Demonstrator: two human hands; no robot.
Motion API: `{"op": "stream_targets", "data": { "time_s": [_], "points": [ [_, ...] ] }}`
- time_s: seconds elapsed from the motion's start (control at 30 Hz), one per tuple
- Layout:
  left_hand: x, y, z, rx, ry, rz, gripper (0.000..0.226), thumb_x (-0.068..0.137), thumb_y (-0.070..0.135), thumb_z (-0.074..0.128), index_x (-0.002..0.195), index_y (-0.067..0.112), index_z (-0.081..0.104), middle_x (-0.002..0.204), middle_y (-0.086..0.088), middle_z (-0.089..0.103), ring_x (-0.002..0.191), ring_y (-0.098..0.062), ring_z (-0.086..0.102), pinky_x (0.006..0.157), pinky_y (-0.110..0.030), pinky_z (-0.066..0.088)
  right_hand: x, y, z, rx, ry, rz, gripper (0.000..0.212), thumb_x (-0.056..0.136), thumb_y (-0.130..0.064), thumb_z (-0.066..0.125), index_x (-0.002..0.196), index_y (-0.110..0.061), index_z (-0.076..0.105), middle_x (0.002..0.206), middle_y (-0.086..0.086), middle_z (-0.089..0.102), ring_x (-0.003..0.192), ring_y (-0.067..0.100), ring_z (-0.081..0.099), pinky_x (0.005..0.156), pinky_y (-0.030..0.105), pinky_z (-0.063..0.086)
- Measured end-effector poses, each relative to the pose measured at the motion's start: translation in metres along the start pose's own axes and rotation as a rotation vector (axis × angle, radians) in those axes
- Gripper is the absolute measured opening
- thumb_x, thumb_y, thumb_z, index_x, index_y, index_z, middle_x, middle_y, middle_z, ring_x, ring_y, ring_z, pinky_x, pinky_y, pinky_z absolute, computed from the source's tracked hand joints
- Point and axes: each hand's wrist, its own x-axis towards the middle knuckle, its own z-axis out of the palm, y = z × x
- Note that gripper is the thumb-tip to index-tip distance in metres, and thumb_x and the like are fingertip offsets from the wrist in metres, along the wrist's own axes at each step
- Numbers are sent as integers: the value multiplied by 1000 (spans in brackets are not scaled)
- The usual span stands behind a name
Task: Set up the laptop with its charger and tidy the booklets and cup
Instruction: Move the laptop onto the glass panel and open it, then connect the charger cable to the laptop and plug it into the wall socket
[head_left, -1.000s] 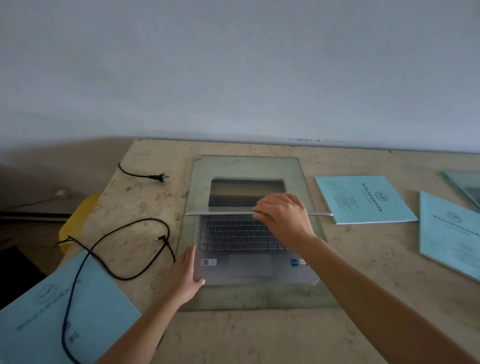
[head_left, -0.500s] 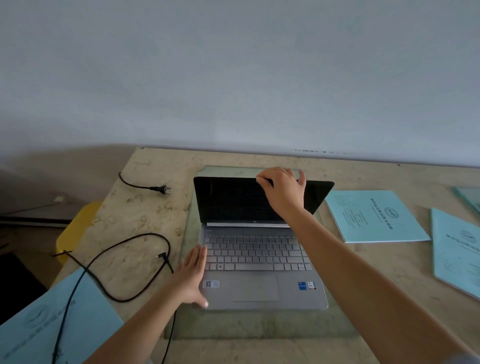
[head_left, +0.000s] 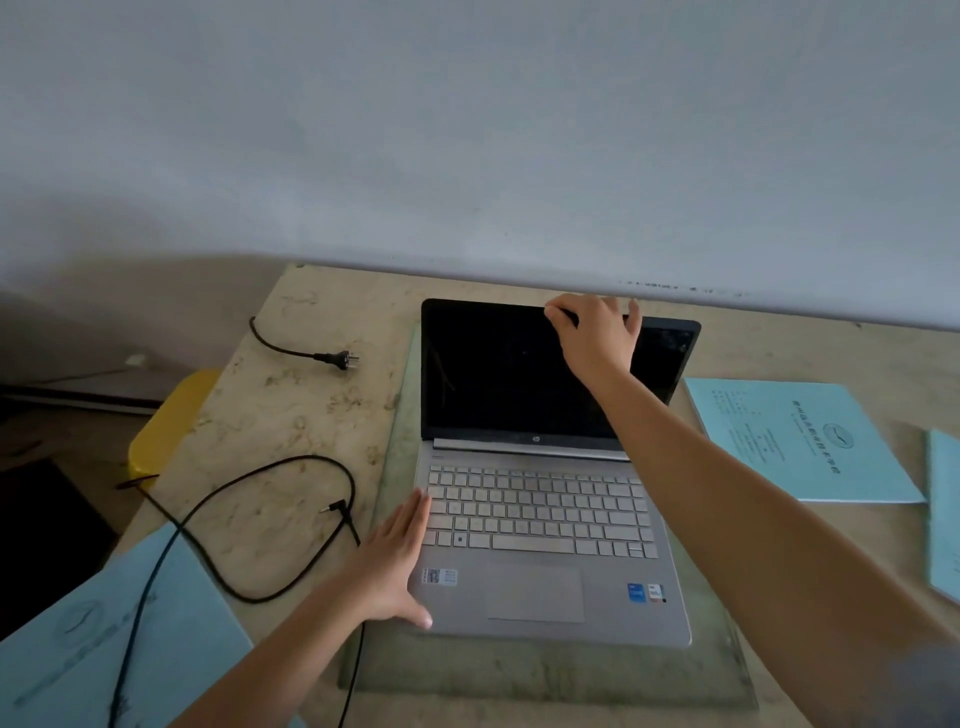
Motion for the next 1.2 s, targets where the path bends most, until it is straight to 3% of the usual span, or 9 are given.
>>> {"op": "stream_targets", "data": {
  "time_s": [0.33, 0.47, 0.57, 0.63, 0.73, 0.83, 0.97, 1.03, 1.2],
  "points": [
    [2, -11, 8, -42, 57, 43, 139, 60, 50, 78, 142, 20, -30, 141, 12, -41, 146, -12, -14, 120, -31, 13, 0, 1, -1, 57, 6, 13, 25, 94, -37, 48, 105, -32, 70, 108, -8, 70, 123, 18, 46, 119, 44, 1],
    [-4, -16, 15, -98, 126, 74, 128, 66, 50, 73, 145, 24, -24, 147, 14, -33, 146, -9, -11, 119, -30, 15, -2, -4, -7, 92, -2, 31, 26, 91, -32, 54, 115, -29, 65, 118, -5, 66, 125, 18, 47, 120, 46, 2],
    [-12, -19, 17, -233, 249, 69, 108, 78, 49, 64, 149, 25, -13, 153, 16, -20, 147, -8, -1, 119, -28, 15, -14, -25, -11, 181, 168, -134, 34, 85, -18, 55, 118, -25, 61, 126, -4, 59, 125, 18, 46, 116, 44, 22],
    [-17, -26, 15, -311, 352, 43, 97, 83, 46, 61, 150, 26, -5, 159, 11, -5, 146, -11, 16, 116, -24, 22, -31, -51, -11, 254, 244, -298, 32, 84, -12, 54, 114, -22, 61, 119, -4, 59, 114, 14, 50, 98, 32, 44],
    [-25, -41, 9, -362, 521, -45, 84, 86, 38, 61, 151, 23, 9, 158, 6, 14, 143, -11, 24, 110, -17, 21, -67, -92, 11, 369, -47, -505, 25, 87, -10, 53, 108, -19, 64, 101, -5, 64, 85, 8, 61, 72, 29, 56],
    [-31, -61, 4, -294, 615, -165, 81, 86, 36, 61, 150, 16, 16, 156, -1, 24, 143, -16, 26, 114, -25, 22, -103, -117, 58, 314, -412, -522, 23, 90, -16, 49, 105, -25, 64, 97, -6, 68, 78, 9, 63, 73, 37, 58],
    [-37, -87, 6, -260, 586, -281, 87, 84, 41, 61, 150, 14, 12, 158, -6, 19, 146, -23, 17, 117, -40, 25, -139, -125, 114, 104, -794, -302, 33, 89, -19, 47, 118, -32, 55, 107, -4, 64, 93, 18, 63, 82, 39, 55],
    [-41, -98, 9, -259, 589, -308, 88, 84, 43, 61, 150, 14, 11, 158, -6, 16, 147, -23, 15, 118, -38, 22, -152, -121, 136, -32, -877, -257, 35, 89, -25, 49, 123, -32, 50, 114, 0, 62, 98, 24, 63, 83, 36, 52],
    [-47, -111, 17, -349, 598, -323, 89, 84, 43, 61, 150, 14, 10, 159, -5, 15, 147, -20, 12, 119, -35, 19, -170, -120, 166, -162, -855, -347, 39, 89, -34, 53, 126, -28, 40, 115, 2, 61, 97, 27, 62, 76, 37, 48]
  ]
}}
